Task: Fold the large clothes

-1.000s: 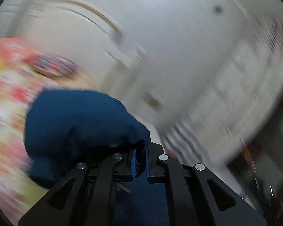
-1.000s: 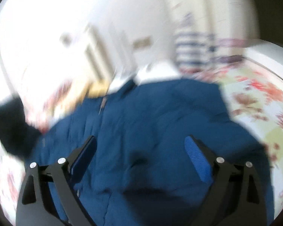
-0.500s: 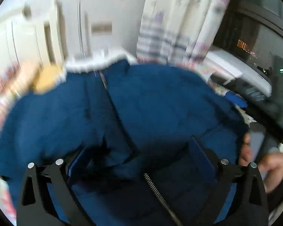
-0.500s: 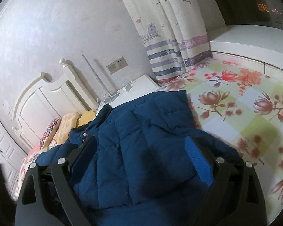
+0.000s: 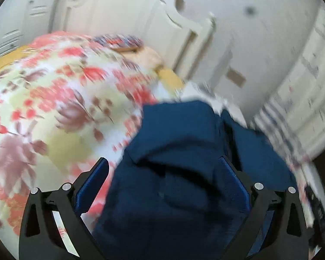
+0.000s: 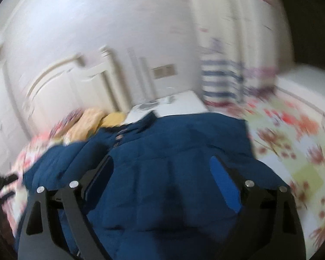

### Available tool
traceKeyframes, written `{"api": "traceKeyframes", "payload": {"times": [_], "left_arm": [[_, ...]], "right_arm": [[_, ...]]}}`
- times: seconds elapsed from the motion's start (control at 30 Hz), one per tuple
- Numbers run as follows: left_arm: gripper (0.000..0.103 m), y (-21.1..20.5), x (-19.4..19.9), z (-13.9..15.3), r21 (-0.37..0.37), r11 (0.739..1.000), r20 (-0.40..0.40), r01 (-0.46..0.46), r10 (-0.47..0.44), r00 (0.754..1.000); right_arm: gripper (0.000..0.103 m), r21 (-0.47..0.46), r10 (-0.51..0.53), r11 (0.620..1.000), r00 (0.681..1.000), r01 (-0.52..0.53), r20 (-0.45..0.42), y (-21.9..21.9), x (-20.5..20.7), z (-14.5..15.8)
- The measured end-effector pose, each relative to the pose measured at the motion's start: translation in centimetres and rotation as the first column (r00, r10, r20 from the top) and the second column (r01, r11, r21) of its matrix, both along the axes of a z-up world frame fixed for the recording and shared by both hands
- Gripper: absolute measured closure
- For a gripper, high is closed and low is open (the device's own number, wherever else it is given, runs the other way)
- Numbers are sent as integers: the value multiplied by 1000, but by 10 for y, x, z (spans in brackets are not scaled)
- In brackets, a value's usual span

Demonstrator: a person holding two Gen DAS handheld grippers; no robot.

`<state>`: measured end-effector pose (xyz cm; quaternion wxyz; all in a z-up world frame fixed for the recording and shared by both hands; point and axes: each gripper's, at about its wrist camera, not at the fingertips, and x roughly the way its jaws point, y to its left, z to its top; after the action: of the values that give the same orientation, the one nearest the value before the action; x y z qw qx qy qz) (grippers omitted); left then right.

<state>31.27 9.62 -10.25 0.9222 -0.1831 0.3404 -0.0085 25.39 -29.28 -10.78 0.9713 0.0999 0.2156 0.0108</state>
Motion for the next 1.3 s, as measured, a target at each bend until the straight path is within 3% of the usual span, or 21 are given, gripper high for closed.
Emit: {"api": "traceKeyframes", "payload": {"times": [0.03,0.13,0.3,0.37,0.5,0.6,0.63,0.67,0.7,0.77,0.8,0.83,0.87,0.9,0.93,1.0,1.03,1.1,1.17,1.2,1.3], "left_arm": [[7,-7,4,-5,37,999,-30,37,-36,999],[7,-17,-4,-23,152,988,-103,35,-19,995],[4,-1,-8,-43,112,993,-156,25,-7,988],[4,0,-5,-45,100,995,-166,30,-14,986],[4,3,-3,-46,93,995,-150,35,-21,988],[5,3,-2,-44,98,994,-146,40,-25,989],[5,3,-2,-43,99,994,-142,44,-29,989],[5,2,-3,-42,95,994,-132,51,-38,990],[5,2,-5,-41,92,994,-125,53,-41,991],[5,2,-8,-37,84,995,-94,55,-47,994],[5,2,-12,-33,80,996,-67,50,-45,997],[5,3,-17,-28,70,997,-25,45,-43,999],[5,4,-20,-24,58,997,6,44,-44,999],[5,6,-25,-18,43,998,44,43,-45,998],[5,8,-30,-12,21,999,90,44,-45,995],[5,11,-36,-6,-1,1000,139,31,-30,990],[5,13,-38,-4,-8,1000,154,21,-19,988],[5,16,-37,-4,-37,999,157,20,-14,988],[5,17,-34,-7,-65,997,142,27,-18,990],[5,17,-33,-9,-63,998,136,24,-15,991],[5,13,-33,-10,-19,1000,139,4,-1,990]], "right_arm": [[14,-34,52,998,999,-52,-6,12,2,0],[15,-129,166,977,985,-171,-50,45,7,2],[18,-320,291,894,949,-314,-120,113,5,13],[18,-435,313,821,928,-371,-202,148,15,8],[18,-624,287,682,924,-381,-251,204,28,-4],[19,-765,279,530,927,-367,-251,242,33,-19],[21,-782,286,506,926,-365,-247,247,33,-20],[41,-789,299,492,922,-368,-244,250,32,-20],[68,-771,310,510,917,-382,-250,248,32,-17],[79,-655,304,672,935,-345,-180,224,30,10],[80,-504,292,803,948,-317,-129,193,28,30],[81,-367,283,880,953,-302,-105,167,27,40],[81,-138,258,954,964,-265,-65,124,23,50],[82,90,221,972,975,-217,-32,79,19,51],[82,253,193,950,981,-182,-19,46,16,46],[84,523,123,848,992,-87,-35,-22,7,19],[84,560,104,827,992,-49,-67,-39,6,7],[82,565,80,825,987,14,-142,-62,4,-17],[78,639,109,769,980,24,-168,-73,2,-43],[69,655,102,755,978,42,-181,-76,0,-50],[56,648,89,760,982,43,-168,-75,-2,-51]]}}
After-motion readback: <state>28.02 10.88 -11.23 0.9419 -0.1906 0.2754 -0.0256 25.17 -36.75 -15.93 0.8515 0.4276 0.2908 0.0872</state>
